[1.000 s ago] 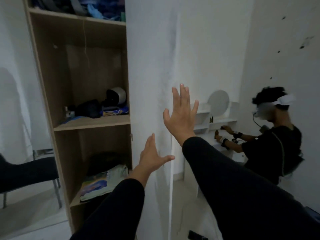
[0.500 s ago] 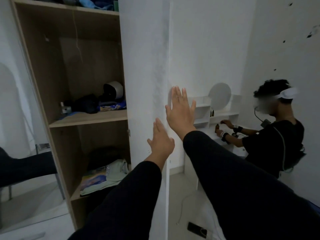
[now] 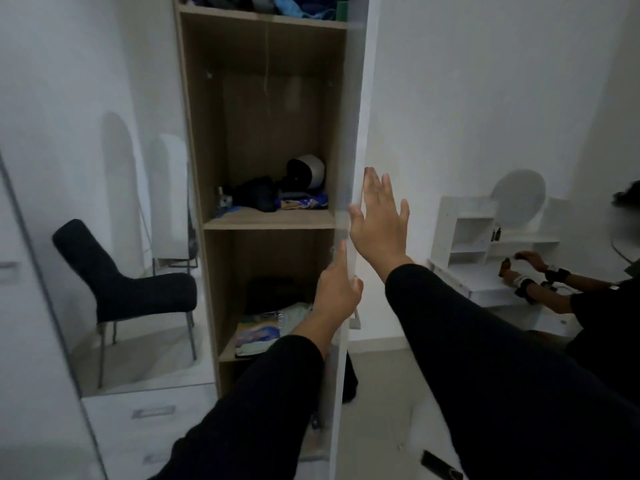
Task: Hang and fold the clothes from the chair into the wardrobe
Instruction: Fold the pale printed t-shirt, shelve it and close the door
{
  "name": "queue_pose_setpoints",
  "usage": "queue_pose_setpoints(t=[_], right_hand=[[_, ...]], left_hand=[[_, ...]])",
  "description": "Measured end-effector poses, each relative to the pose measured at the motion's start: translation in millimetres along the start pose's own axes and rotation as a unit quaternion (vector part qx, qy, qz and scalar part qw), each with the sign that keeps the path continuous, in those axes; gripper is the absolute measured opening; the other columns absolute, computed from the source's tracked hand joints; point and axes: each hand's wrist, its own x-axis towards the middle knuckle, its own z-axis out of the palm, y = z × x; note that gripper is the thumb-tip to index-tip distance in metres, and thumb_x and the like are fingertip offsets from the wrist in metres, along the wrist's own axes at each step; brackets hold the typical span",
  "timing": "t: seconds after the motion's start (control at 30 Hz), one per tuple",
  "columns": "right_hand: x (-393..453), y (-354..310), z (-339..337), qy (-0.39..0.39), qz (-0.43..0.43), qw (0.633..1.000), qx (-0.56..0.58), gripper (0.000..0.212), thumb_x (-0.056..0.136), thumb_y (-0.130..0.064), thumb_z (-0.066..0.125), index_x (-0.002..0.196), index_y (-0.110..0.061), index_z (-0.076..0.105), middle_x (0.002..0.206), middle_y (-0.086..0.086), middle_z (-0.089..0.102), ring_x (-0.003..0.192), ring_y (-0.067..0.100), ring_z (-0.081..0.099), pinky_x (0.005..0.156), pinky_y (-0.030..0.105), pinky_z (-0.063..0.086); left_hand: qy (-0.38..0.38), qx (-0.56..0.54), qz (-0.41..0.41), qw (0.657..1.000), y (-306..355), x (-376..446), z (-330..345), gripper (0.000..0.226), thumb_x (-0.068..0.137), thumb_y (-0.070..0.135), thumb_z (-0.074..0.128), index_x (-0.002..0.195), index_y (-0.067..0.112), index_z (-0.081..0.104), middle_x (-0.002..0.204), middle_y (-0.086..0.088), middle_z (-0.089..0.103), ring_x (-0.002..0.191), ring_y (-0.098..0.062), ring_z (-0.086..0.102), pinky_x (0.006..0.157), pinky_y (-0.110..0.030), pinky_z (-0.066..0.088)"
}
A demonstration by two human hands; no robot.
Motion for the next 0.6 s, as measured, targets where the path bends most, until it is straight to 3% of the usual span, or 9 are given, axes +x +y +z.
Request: queue_pose_setpoints(t=[0.07, 0.2, 0.37, 0.5, 0.57, 0.6], right_hand=[[2.7, -29.3, 10.6, -0.005, -0.007, 1.000, 0.000, 0.061, 0.102, -0.034, 0.032, 0.153, -0.022, 0.001, 0.161, -0.006, 0.000, 0.148, 0.014, -0.006, 0.116, 0.050, 0.002], [6.7, -85.0, 34.8, -0.023, -0.030, 0.999, -0.018, 0.061, 0.102, -0.032, 0.034, 0.153, -0.025, 0.002, 0.161, -0.005, -0.001, 0.148, 0.018, -0.007, 0.116, 0.052, 0.004], [15.3, -133.6, 67.5, -0.054, -0.056, 0.996, -0.051, 0.061, 0.100, -0.029, 0.038, 0.152, -0.031, 0.006, 0.161, 0.000, -0.001, 0.148, 0.024, -0.007, 0.114, 0.057, 0.007], [33.1, -153.9, 103.8, -0.067, -0.058, 0.995, -0.052, 0.069, 0.099, -0.027, 0.044, 0.151, -0.034, 0.001, 0.161, -0.001, -0.005, 0.148, 0.024, -0.010, 0.114, 0.057, 0.006], [45.9, -158.5, 124.2, -0.073, -0.056, 0.994, -0.058, 0.073, 0.098, -0.028, 0.047, 0.151, -0.034, -0.002, 0.161, -0.001, -0.006, 0.147, 0.024, -0.011, 0.114, 0.057, 0.005], [53.2, -160.3, 134.6, -0.077, -0.053, 0.994, -0.058, 0.075, 0.097, -0.030, 0.048, 0.151, -0.033, -0.003, 0.161, 0.000, -0.006, 0.147, 0.024, -0.011, 0.114, 0.058, 0.004]], left_hand=[[0.008, 0.020, 0.002, 1.000, -16.5, -2.5, -31.4, 0.077, 0.090, 0.013, 0.054, 0.149, 0.034, 0.008, 0.098, -0.007, 0.065, 0.078, -0.020, 0.066, 0.073, -0.034, 0.058], [0.028, 0.018, -0.005, 0.999, -50.4, -2.5, -90.2, 0.070, 0.091, 0.012, 0.051, 0.147, 0.032, 0.015, 0.097, -0.008, 0.065, 0.079, -0.020, 0.065, 0.076, -0.040, 0.058], [0.069, 0.010, 0.014, 0.997, -85.6, 8.2, -148.8, 0.086, 0.093, 0.017, 0.054, 0.148, 0.038, -0.009, 0.092, -0.007, 0.064, 0.074, -0.018, 0.064, 0.074, -0.037, 0.057], [0.069, 0.063, -0.001, 0.996, -113.6, 30.9, -176.4, 0.095, 0.094, 0.020, 0.051, 0.135, 0.049, -0.030, 0.083, -0.002, 0.057, 0.069, -0.014, 0.061, 0.073, -0.036, 0.056], [0.077, 0.095, 0.008, 0.992, -129.3, 43.8, -182.0, 0.098, 0.094, 0.019, 0.050, 0.130, 0.053, -0.034, 0.096, -0.005, 0.061, 0.074, -0.012, 0.061, 0.071, -0.033, 0.055], [0.088, 0.114, 0.015, 0.990, -136.6, 50.4, -184.0, 0.098, 0.094, 0.018, 0.051, 0.131, 0.053, -0.034, 0.111, -0.006, 0.059, 0.084, -0.013, 0.062, 0.074, -0.032, 0.054]])
